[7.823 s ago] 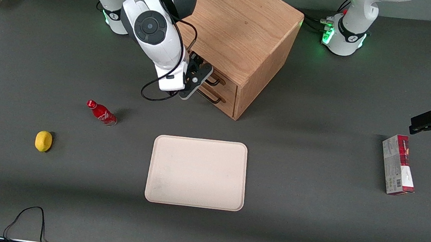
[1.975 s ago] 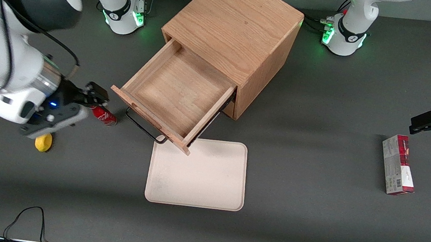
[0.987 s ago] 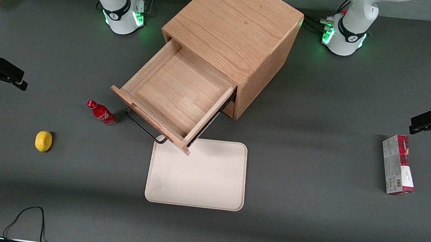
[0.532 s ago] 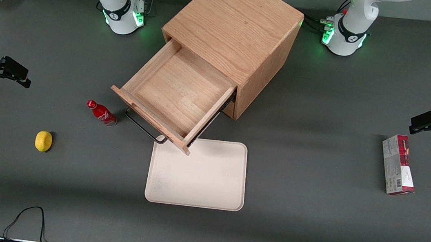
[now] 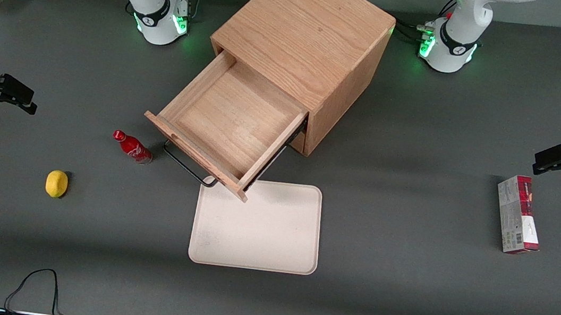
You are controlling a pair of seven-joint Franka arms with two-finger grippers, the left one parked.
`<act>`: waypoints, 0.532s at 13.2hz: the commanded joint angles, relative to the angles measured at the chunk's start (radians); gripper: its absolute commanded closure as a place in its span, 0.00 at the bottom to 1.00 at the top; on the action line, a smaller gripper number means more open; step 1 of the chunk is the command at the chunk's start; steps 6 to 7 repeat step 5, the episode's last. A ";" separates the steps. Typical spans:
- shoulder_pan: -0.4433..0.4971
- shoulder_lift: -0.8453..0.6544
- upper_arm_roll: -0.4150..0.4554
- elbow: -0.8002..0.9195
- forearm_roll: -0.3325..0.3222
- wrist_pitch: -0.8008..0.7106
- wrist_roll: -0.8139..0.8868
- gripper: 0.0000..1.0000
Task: Open upper drawer
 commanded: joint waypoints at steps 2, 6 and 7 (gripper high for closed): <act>0.005 -0.015 0.000 -0.010 -0.033 0.006 0.022 0.00; 0.005 -0.015 0.000 -0.011 -0.031 0.005 0.024 0.00; 0.005 -0.015 0.000 -0.011 -0.031 0.005 0.024 0.00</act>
